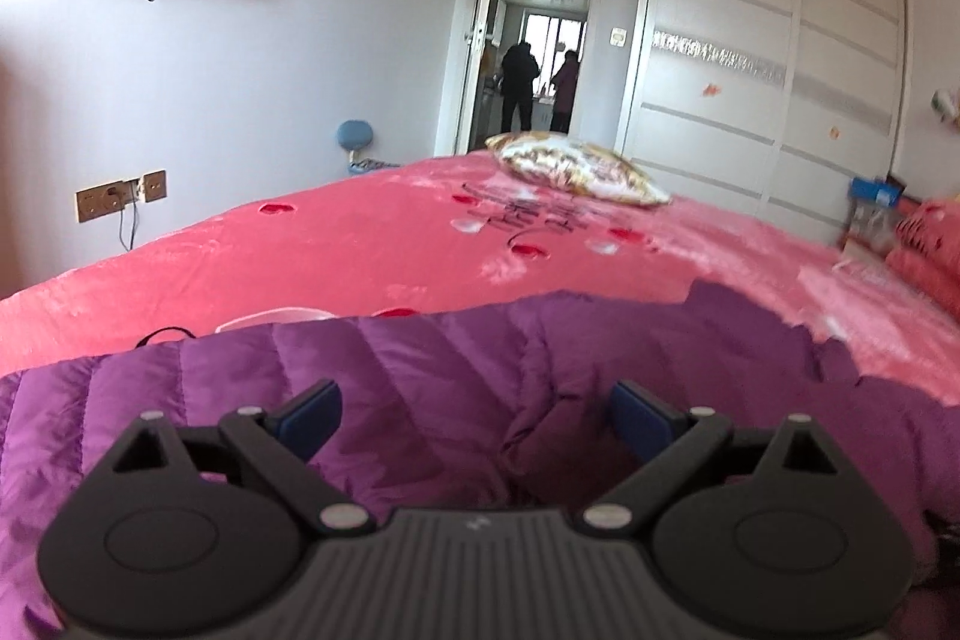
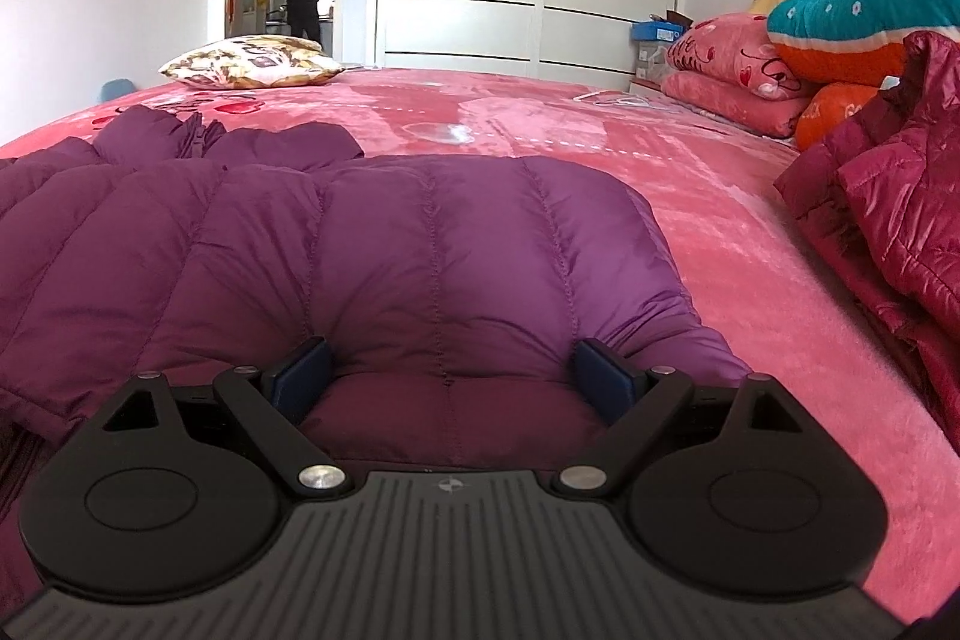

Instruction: Fold large clothes

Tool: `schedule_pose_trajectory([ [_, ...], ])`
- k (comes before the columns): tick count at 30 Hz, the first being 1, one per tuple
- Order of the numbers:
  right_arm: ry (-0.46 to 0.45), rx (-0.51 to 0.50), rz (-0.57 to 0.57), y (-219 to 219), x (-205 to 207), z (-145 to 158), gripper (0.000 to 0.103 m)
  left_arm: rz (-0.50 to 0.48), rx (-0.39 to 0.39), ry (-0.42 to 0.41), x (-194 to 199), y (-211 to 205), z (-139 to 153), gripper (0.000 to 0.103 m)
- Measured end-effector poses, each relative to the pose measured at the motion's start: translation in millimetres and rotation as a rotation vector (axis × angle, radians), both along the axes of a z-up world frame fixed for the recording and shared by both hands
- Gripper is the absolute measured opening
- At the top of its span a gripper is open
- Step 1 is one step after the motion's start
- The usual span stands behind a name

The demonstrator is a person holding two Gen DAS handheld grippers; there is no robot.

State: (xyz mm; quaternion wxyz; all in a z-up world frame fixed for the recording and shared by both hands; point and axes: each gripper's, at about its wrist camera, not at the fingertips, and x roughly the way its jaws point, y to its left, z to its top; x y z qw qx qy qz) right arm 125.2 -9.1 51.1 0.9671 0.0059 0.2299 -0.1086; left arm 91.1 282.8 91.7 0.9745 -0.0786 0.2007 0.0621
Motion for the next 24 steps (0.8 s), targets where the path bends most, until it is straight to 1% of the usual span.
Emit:
schedule_pose_trajectory([
  [2,0.005,0.004,0.005,-1,-1,0,0.103,0.008,0.005,0.037,8,1,-4,0.096],
  [5,0.009,0.013,0.009,-5,-1,0,0.103,0.018,0.001,0.124,20,4,-15,0.097],
  [7,0.01,0.022,0.011,-8,-1,1,0.103,0.017,-0.02,0.151,23,8,-22,0.099],
  [8,0.012,0.026,0.012,-9,0,0,0.103,0.016,-0.018,0.158,23,8,-25,0.1],
  [11,0.019,0.029,0.013,-12,2,0,0.103,0.007,0.017,0.174,25,4,-32,0.102],
  [14,0.024,0.033,0.012,-13,3,-1,0.103,-0.004,0.06,0.189,26,-3,-42,0.103],
  [17,0.031,0.044,0.015,-14,5,-2,0.103,-0.004,0.095,0.181,25,-8,-46,0.103],
  [20,0.032,0.047,0.015,-15,5,-2,0.103,-0.004,0.094,0.174,24,-9,-46,0.103],
  [24,0.025,0.054,0.016,-15,4,-1,0.103,-0.003,0.067,0.157,19,-5,-42,0.103],
])
